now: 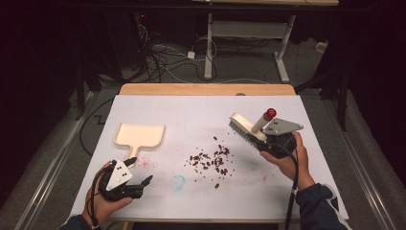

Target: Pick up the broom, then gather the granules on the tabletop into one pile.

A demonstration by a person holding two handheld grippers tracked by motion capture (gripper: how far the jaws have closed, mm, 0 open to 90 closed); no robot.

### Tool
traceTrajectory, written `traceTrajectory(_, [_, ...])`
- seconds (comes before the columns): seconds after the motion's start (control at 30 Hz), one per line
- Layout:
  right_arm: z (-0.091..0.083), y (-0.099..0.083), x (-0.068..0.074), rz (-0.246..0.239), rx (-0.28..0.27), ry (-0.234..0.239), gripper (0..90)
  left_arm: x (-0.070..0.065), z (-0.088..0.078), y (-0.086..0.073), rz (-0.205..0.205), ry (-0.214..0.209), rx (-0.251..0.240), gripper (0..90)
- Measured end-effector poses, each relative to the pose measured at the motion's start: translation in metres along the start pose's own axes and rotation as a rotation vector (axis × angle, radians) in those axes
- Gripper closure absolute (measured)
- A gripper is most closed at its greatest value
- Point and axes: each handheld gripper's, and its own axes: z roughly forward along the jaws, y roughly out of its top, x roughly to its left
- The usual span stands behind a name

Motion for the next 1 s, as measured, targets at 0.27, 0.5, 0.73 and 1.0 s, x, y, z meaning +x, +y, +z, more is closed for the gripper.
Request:
traceTrajectory(0.27, [0.043,-0.001,-0.018,0.027,0.081,-0.09,66.9,-0.002,0.007,0.001,0.011,-0.01,0.027,20.7])
traceTrajectory(0.5, [0.072,-0.006,-0.019,0.033,0.133,-0.179,67.0,-0.003,0.006,0.0,0.007,-0.011,0.031,20.8])
traceTrajectory(0.73, [0.092,-0.002,0.002,-0.023,0.18,-0.186,67.0,-0.006,0.006,0.001,0.029,-0.014,0.042,20.8])
traceTrajectory(1.0, [0.098,0.007,0.044,-0.1,0.156,-0.059,66.7,-0.007,0.004,0.001,0.04,-0.012,0.043,20.7])
